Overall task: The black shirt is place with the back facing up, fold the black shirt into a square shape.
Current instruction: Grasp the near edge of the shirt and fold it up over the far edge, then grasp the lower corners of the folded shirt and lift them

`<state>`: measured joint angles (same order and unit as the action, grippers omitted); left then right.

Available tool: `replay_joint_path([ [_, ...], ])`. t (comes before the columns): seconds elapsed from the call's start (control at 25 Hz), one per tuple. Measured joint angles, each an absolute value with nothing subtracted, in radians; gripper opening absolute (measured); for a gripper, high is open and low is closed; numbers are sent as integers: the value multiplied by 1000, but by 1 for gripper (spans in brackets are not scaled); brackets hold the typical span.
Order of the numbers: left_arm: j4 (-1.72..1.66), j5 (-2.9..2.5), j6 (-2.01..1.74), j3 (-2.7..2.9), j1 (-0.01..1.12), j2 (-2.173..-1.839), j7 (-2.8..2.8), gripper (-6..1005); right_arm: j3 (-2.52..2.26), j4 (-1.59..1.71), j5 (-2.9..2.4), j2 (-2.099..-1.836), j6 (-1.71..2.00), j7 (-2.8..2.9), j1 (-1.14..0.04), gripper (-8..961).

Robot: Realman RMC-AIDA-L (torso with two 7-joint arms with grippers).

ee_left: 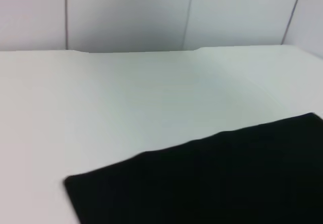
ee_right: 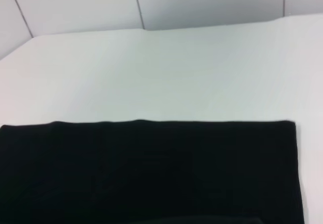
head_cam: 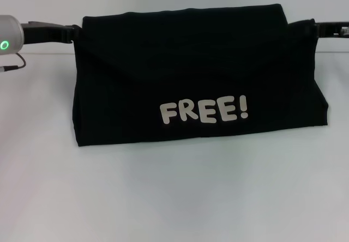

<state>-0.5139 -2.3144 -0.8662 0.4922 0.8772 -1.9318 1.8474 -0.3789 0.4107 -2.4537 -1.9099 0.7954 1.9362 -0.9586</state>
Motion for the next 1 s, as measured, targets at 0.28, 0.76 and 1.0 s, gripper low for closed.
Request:
replay_joint_path([
  [0.28,-485,-2310,-794,501,886,-1939,1822,54,-403,383,-2410,-1911,737,1932,-965,41],
  [0.76,-452,-2318,-587,608,884,-2001,1804,87,-447,393,-2393,-1968,646,1925,-930,106],
  [1.0,-527,-2311,-550,615,846,-2023,1835,284,-451,514,-2342,-1990,679,1924,-886,324],
])
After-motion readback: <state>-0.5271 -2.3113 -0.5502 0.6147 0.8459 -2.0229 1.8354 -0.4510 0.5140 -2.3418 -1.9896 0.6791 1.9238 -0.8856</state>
